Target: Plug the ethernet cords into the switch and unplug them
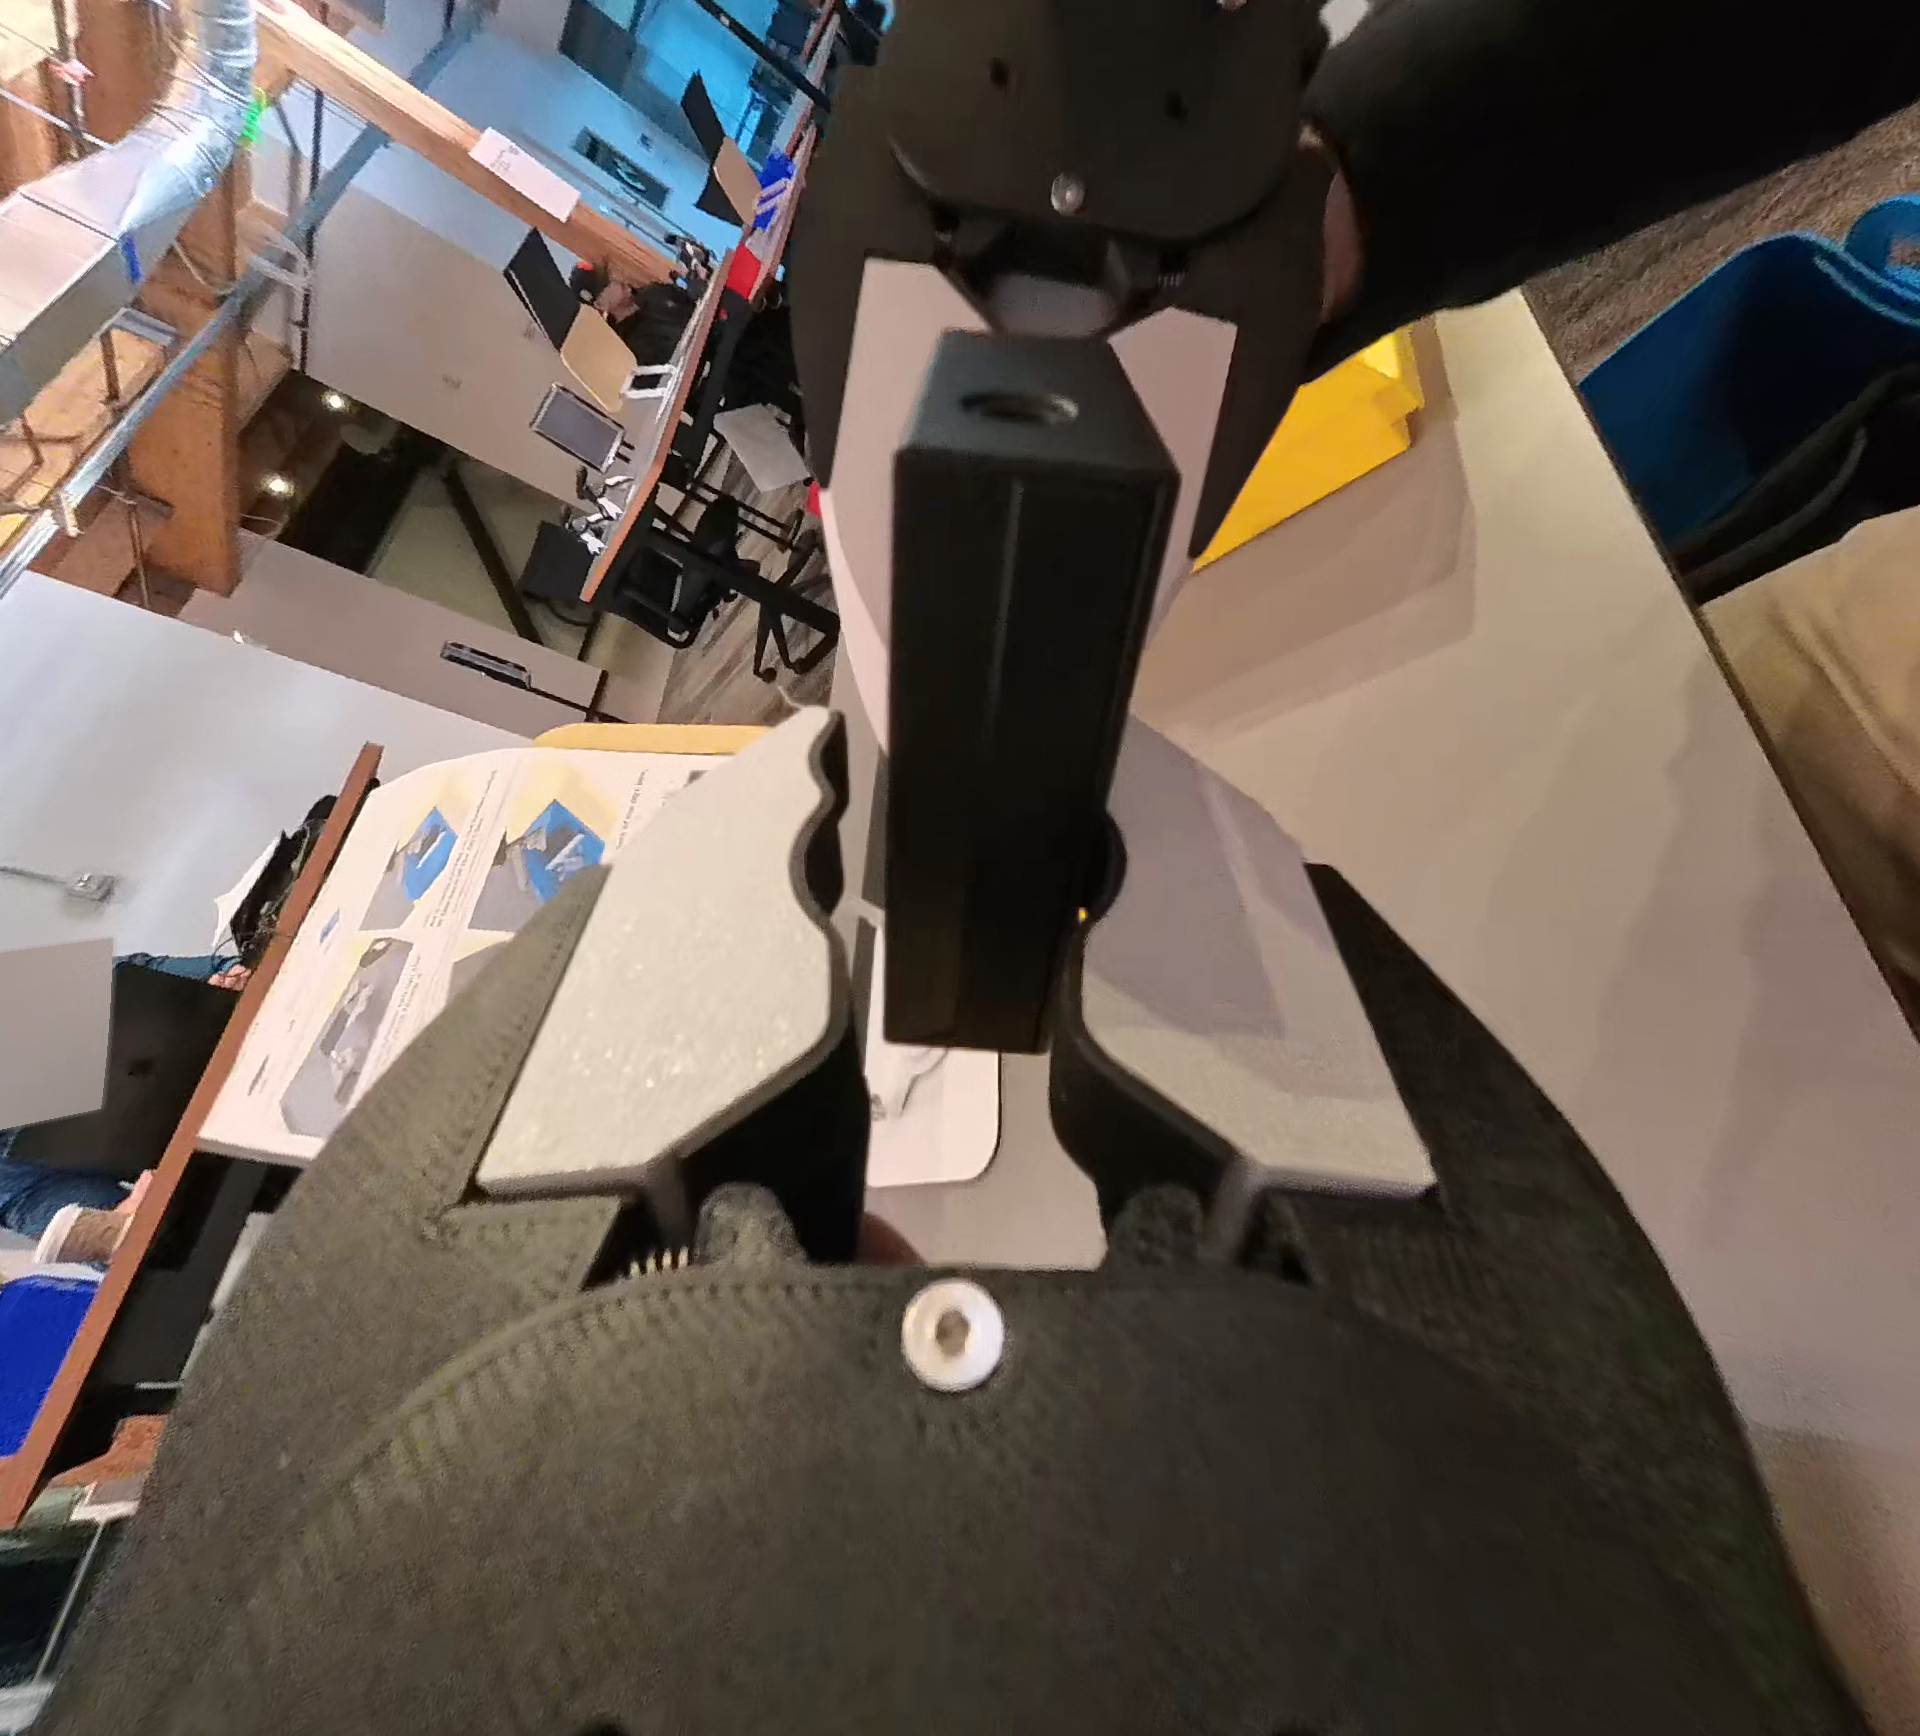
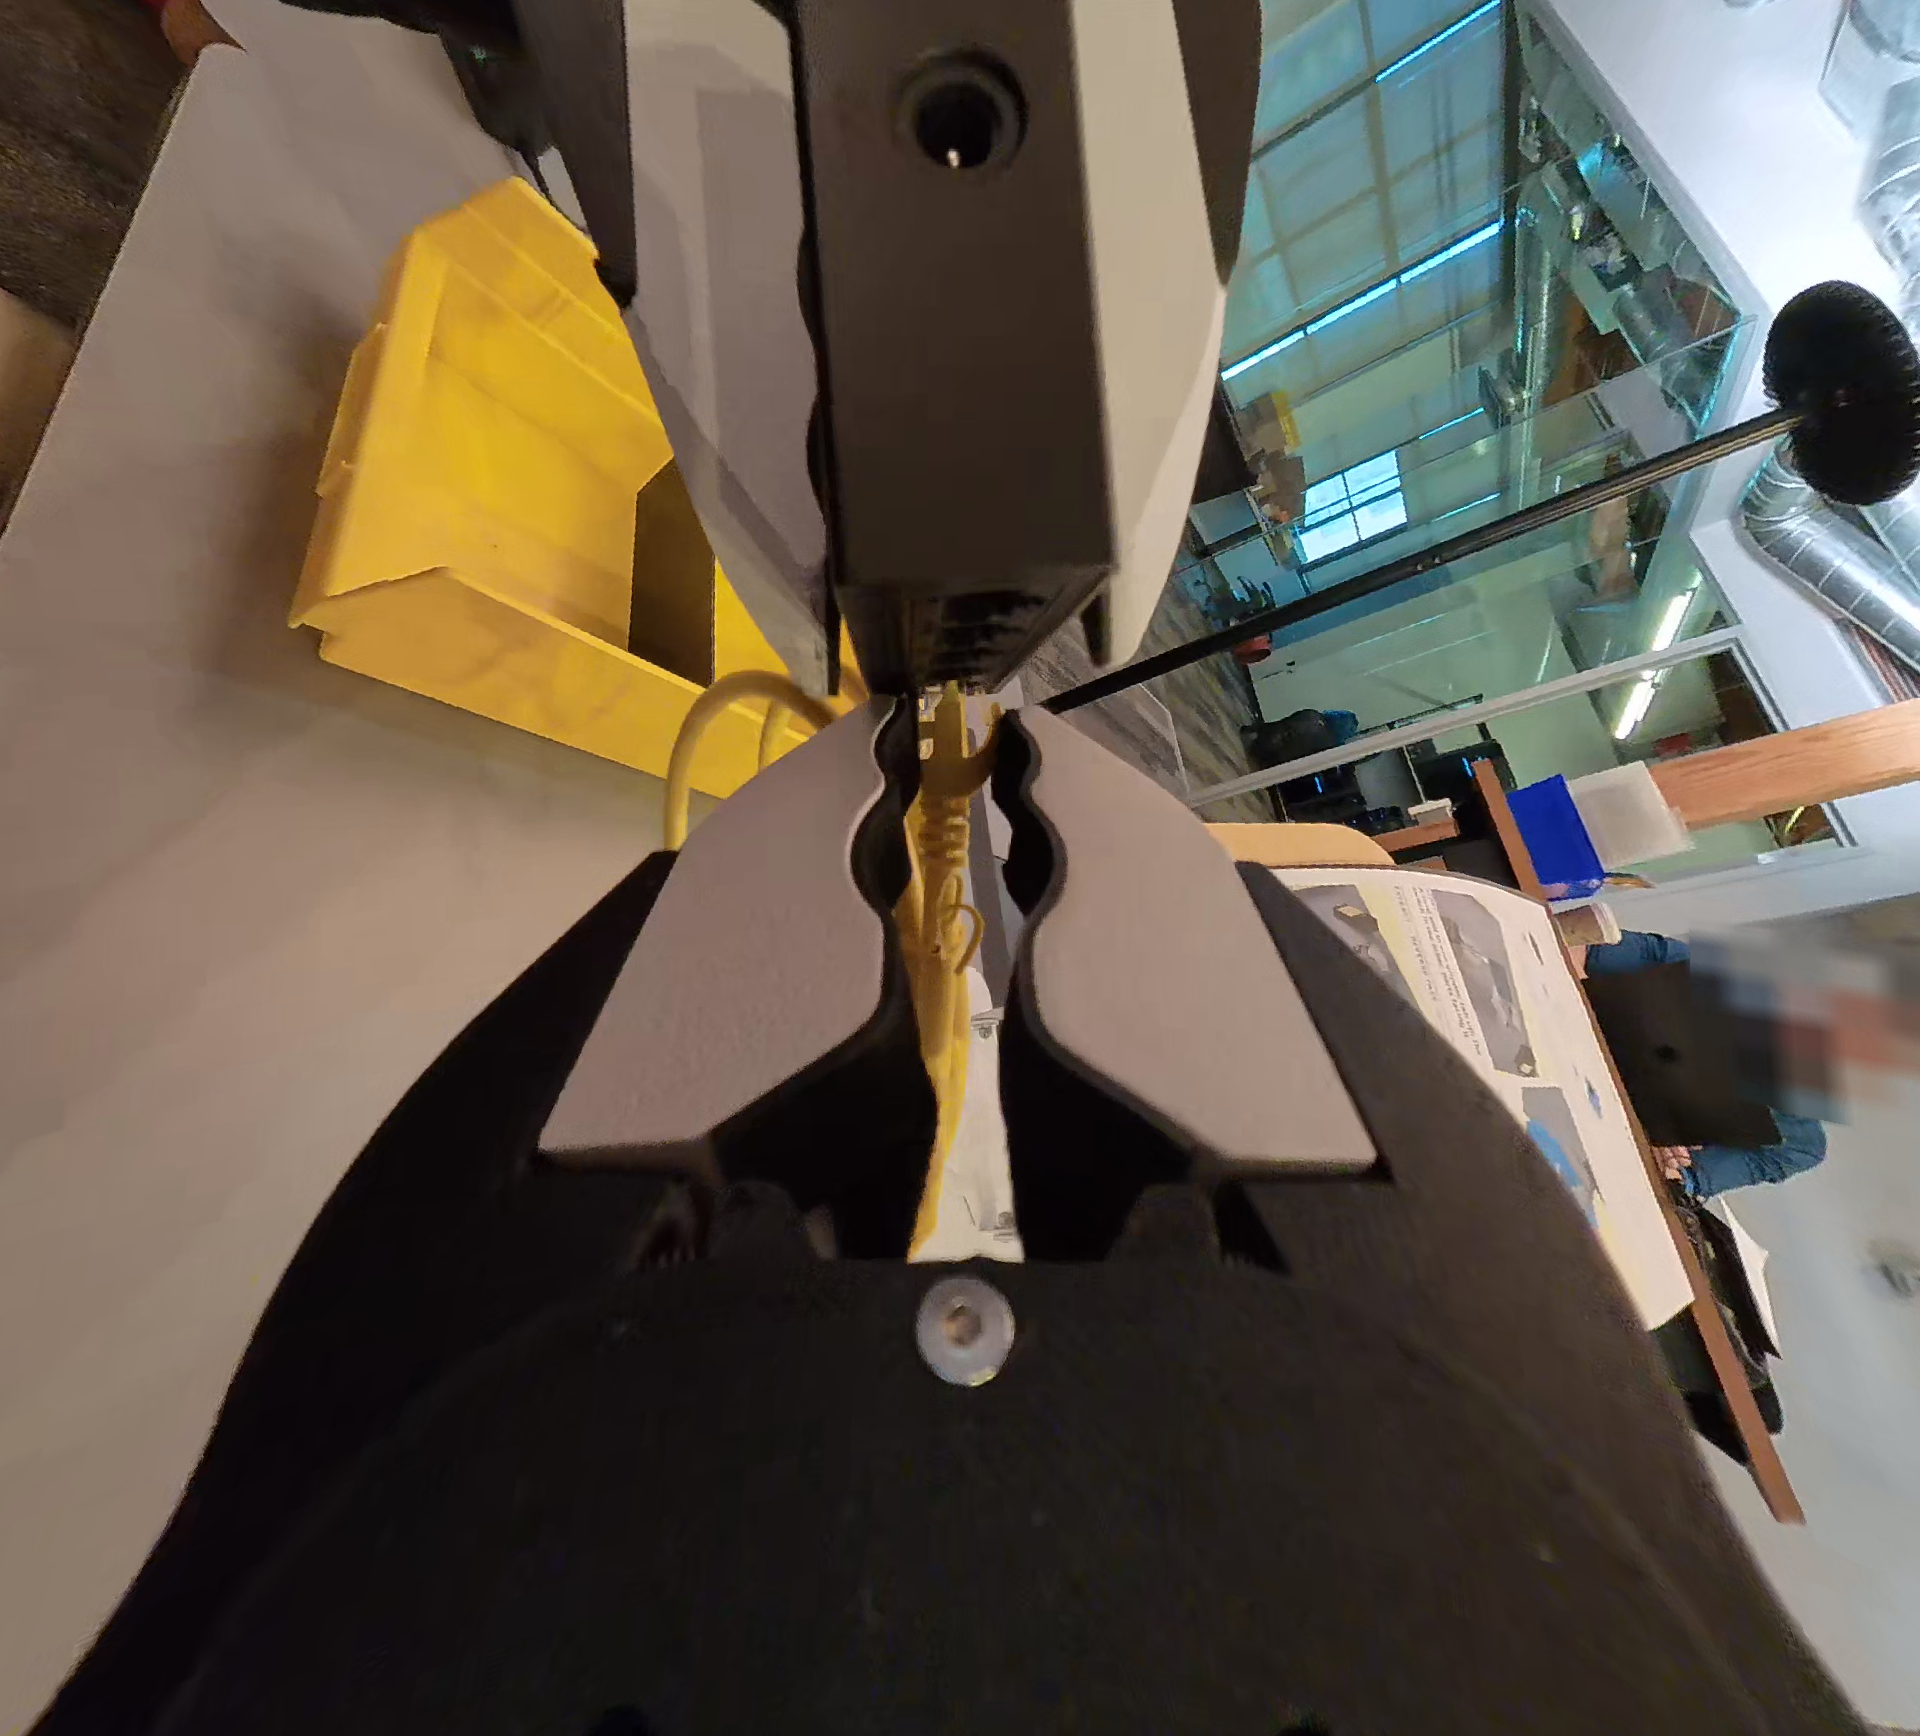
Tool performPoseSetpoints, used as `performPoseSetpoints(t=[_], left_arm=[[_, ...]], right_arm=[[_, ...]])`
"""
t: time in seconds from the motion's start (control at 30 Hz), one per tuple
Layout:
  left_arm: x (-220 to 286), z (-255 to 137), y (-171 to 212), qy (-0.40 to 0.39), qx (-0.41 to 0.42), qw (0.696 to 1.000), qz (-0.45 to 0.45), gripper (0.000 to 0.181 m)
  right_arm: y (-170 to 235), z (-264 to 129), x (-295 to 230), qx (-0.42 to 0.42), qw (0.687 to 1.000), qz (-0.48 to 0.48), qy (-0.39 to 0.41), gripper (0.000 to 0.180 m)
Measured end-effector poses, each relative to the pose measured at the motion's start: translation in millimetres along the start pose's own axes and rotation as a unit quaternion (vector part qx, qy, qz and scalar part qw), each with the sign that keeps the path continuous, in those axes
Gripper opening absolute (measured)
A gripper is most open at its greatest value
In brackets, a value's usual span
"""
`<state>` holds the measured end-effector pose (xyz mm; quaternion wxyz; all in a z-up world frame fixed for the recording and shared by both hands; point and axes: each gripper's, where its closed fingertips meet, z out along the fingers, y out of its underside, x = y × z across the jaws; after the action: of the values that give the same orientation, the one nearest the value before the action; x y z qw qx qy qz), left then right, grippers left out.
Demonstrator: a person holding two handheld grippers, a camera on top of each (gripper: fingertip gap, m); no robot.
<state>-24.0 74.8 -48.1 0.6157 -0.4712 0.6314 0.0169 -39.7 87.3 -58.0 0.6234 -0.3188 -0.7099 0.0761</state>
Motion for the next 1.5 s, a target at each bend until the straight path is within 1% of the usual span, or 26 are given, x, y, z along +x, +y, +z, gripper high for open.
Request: performPoseSetpoints(t=[0.07, 0.1, 0.2, 0.3, 0.5, 0.7, 0.97, 1.1, 1.13, 1.2, 1.37, 1.43, 1.5], left_arm=[[5, 5, 7, 0.010, -0.014, 1.000, 0.010, 0.032], [6, 6, 8, 0.009, -0.012, 1.000, 0.008, 0.030], [6, 7, 9, 0.010, -0.012, 1.000, 0.008, 0.030], [7, 5, 5, 0.016, -0.004, 1.000, 0.002, 0.030], [9, 4, 4, 0.025, -0.005, 1.000, -0.004, 0.030], [10, 4, -1, 0.032, 0.016, 0.999, -0.016, 0.029], [19, 7, 1, 0.052, 0.015, 0.998, -0.015, 0.030], [31, 10, 0, 0.088, 0.030, 0.995, -0.040, 0.030], [31, 11, -2, 0.088, 0.033, 0.995, -0.043, 0.030], [27, 13, -4, 0.080, 0.032, 0.995, -0.048, 0.030], [22, 17, 5, 0.066, 0.013, 0.996, -0.058, 0.030], [20, 17, 5, 0.060, 0.013, 0.996, -0.063, 0.029], [22, 20, 10, 0.056, -0.010, 0.997, -0.044, 0.030]], right_arm=[[0, -1, -1, 0.001, 1.000, -0.003, -0.001, 0.013], [1, -1, -1, 0.000, 1.000, -0.004, 0.001, 0.014], [3, -2, -2, 0.000, 1.000, -0.011, 0.007, 0.014], [0, -5, -2, 0.006, 0.999, -0.040, 0.012, 0.015], [-2, -9, -6, 0.004, 0.998, -0.068, -0.011, 0.016], [-5, -13, -7, -0.002, 0.997, -0.078, -0.025, 0.014], [0, -14, -16, -0.060, 0.988, -0.116, -0.081, 0.012], [3, -18, -28, -0.078, 0.977, -0.158, -0.124, 0.011], [2, -21, -29, -0.079, 0.974, -0.164, -0.133, 0.011], [2, -24, -25, -0.077, 0.976, -0.150, -0.137, 0.011], [10, -21, -19, -0.093, 0.984, -0.114, -0.102, 0.011], [10, -21, -18, -0.080, 0.989, -0.078, -0.092, 0.011], [13, -22, -17, -0.082, 0.991, -0.065, -0.082, 0.011]])
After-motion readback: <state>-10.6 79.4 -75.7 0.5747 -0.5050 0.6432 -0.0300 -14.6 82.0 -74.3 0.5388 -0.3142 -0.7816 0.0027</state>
